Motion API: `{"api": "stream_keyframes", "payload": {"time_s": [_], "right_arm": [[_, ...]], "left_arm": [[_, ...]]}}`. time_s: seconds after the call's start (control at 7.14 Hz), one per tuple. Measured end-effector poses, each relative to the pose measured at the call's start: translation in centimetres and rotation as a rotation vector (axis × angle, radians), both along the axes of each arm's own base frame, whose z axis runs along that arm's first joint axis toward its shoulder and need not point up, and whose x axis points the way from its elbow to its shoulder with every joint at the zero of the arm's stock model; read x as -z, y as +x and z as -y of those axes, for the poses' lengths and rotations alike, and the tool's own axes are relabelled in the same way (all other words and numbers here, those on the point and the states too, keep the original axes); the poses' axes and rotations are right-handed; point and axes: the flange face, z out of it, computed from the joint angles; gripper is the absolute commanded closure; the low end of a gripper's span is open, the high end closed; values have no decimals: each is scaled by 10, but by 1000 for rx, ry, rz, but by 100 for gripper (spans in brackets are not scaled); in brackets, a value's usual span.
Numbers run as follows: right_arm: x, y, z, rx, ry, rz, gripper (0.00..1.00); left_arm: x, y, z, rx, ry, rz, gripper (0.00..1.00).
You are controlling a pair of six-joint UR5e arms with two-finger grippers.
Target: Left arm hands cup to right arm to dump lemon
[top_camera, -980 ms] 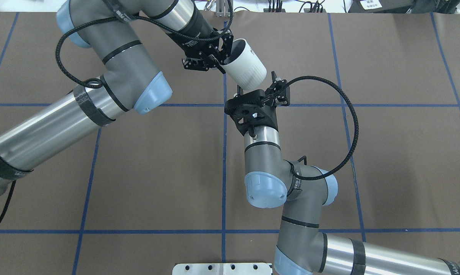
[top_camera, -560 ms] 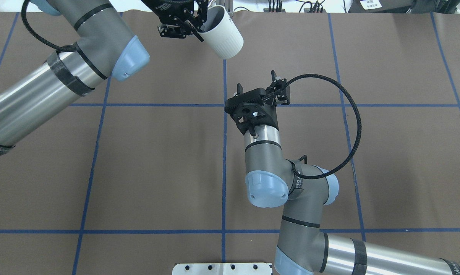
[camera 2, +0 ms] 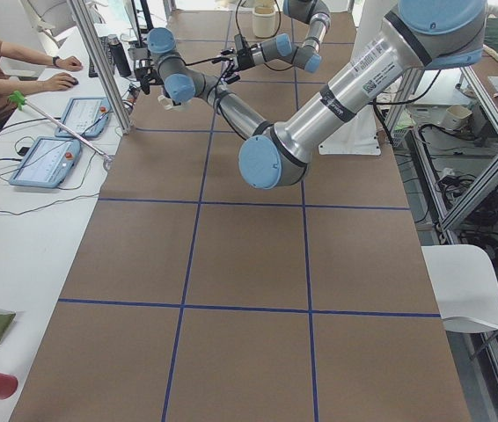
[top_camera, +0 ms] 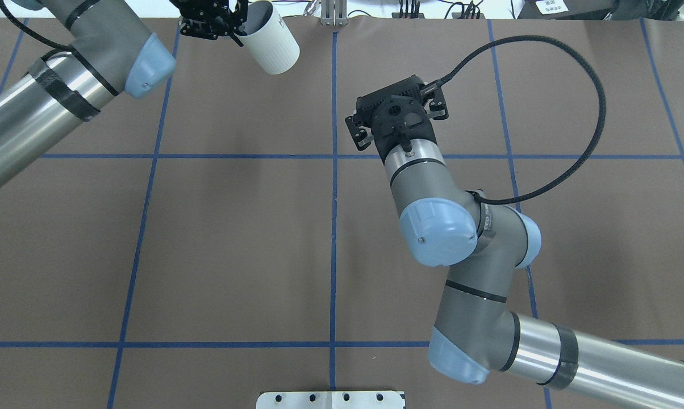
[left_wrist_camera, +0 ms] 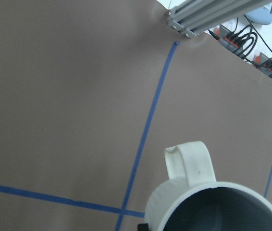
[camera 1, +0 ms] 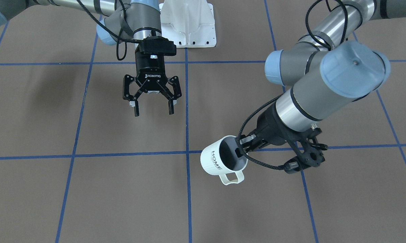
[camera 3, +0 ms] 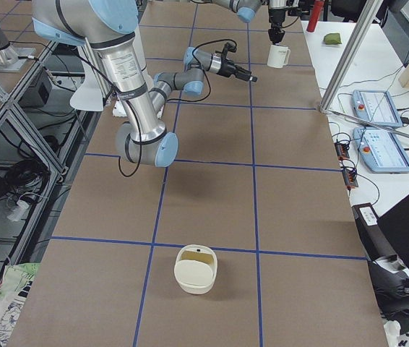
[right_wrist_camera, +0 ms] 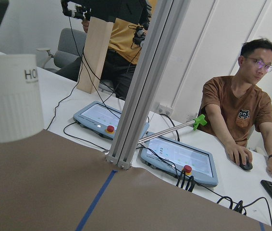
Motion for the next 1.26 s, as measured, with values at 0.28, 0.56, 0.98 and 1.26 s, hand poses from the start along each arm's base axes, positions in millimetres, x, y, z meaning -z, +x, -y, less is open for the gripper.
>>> {"api": "stream_keyframes", "payload": {"time_s": [0.28, 0.56, 0.98, 1.26], "right_arm": [[-18, 53, 43, 125, -108, 92, 0], [-44, 134, 90, 289, -265, 191, 0], [-107, 264, 124, 493, -578, 277, 0], [-161, 319, 117, 543, -745, 287, 0]], "left_arm": [[-25, -36, 7, 61, 32, 35, 100], [-61, -60, -7, 136, 122, 138, 100], [-126, -97, -47, -19, 262, 456, 100], [-202, -120, -89, -185, 284, 560, 100]]}}
